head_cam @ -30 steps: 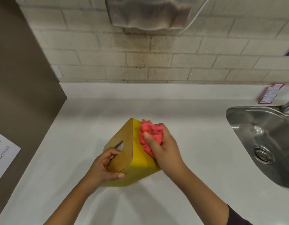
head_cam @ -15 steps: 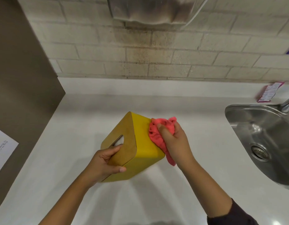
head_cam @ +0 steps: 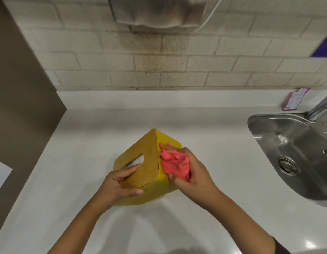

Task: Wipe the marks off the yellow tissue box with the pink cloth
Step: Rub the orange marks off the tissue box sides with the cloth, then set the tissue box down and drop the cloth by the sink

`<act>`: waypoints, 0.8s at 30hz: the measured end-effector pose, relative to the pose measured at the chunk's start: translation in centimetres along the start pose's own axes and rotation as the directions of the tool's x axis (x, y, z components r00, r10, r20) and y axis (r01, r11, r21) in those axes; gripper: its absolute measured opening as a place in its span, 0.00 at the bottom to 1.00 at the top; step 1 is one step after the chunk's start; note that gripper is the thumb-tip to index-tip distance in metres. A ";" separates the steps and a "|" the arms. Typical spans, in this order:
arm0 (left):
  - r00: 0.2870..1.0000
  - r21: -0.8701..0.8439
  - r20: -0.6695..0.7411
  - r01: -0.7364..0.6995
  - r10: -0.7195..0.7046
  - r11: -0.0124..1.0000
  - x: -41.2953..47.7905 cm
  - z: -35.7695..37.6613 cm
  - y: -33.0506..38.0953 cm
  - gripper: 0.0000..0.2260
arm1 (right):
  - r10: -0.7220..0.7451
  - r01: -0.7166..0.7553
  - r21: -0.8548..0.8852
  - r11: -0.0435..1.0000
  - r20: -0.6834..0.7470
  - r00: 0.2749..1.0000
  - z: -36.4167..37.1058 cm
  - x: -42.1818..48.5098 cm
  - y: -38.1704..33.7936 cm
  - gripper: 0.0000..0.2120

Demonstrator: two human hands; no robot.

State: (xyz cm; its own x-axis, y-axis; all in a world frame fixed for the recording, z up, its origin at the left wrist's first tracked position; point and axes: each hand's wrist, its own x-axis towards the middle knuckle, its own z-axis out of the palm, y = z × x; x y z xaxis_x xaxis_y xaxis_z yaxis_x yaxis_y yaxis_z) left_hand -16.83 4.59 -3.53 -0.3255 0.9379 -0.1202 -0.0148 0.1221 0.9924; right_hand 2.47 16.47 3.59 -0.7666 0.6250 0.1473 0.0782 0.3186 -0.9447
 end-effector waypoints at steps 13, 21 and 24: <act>0.997 0.516 0.066 -0.073 0.045 0.853 2.6 4.2 1.5 0.29 | 0.299 -0.231 0.201 0.952 -0.450 0.841 -4.2 -3.6 4.2 0.14; 0.997 0.747 0.068 -0.072 0.032 0.661 4.5 7.1 1.2 0.28 | 0.463 -0.411 0.215 0.886 -0.452 0.762 -4.7 -6.2 7.1 0.11; 0.995 0.706 0.065 -0.100 0.076 0.702 4.6 6.8 1.4 0.23 | 0.505 -0.451 0.229 0.863 -0.451 0.736 -5.3 -6.7 7.8 0.11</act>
State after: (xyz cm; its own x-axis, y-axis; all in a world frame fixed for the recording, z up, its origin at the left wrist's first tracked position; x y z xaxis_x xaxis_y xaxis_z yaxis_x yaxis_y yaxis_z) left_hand -11.92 11.24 -2.90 -0.2638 0.9635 -0.0456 0.6892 0.2214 0.6900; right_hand 11.57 18.55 -3.20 -0.2376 0.9422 -0.2362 0.2677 -0.1702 -0.9483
